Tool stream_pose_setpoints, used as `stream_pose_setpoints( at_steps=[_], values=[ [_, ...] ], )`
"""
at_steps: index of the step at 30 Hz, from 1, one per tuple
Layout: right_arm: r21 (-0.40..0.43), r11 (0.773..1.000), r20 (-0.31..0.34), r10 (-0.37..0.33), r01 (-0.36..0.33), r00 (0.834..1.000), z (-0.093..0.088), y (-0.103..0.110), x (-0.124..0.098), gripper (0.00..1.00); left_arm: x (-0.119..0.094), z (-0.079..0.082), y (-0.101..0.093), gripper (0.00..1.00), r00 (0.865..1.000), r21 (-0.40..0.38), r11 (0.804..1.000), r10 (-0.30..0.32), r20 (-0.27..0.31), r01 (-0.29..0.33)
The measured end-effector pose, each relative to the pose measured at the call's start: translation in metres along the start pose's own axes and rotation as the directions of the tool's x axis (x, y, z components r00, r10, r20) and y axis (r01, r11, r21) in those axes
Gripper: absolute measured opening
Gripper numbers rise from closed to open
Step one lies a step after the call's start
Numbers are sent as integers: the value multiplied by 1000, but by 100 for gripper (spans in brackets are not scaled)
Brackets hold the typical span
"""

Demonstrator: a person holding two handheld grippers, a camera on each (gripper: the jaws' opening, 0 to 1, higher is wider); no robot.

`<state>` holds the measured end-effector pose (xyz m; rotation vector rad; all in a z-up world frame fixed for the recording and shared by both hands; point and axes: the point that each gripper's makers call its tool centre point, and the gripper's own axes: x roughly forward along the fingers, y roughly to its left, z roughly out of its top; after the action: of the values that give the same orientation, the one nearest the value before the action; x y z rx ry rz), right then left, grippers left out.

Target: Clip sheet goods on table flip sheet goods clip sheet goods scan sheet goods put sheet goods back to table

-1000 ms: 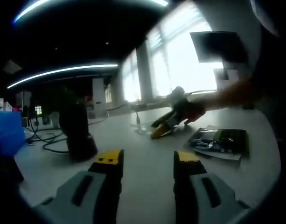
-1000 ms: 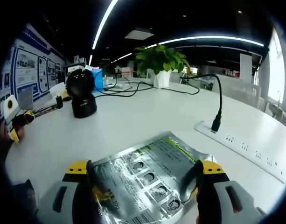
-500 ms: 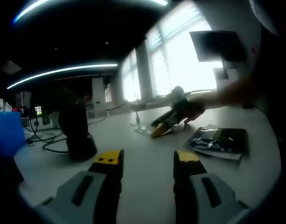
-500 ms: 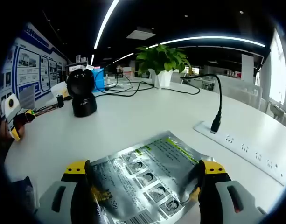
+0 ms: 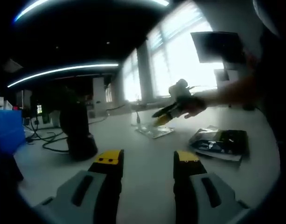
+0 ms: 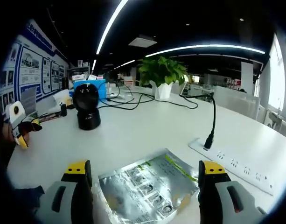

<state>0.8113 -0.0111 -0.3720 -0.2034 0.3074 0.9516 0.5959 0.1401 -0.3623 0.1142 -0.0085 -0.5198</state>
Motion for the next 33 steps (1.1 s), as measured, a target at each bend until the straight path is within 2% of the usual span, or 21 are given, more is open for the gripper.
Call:
stream_pose_setpoints(
  at_steps=[7, 15, 23, 26, 33],
  values=[
    [22, 999, 110, -48, 46, 993, 31, 8, -39, 88, -2, 5, 4, 35, 1000, -46, 999, 15, 25, -14],
    [46, 991, 196, -135, 128, 971, 44, 10, -86, 86, -2, 6, 2, 35, 1000, -42, 999, 8, 28, -7],
    [40, 982, 241, -190, 186, 952, 48, 23, -122, 85, -3, 7, 6, 35, 999, -59, 998, 15, 33, -13],
    [38, 978, 246, -207, 204, 947, 45, 27, -133, 84, -3, 7, 7, 35, 999, -68, 998, 20, 35, -17],
    [100, 963, 251, -269, 252, 930, 31, 25, -160, 83, -2, 5, 6, 35, 1000, -61, 998, 19, 23, -17]
  ],
)
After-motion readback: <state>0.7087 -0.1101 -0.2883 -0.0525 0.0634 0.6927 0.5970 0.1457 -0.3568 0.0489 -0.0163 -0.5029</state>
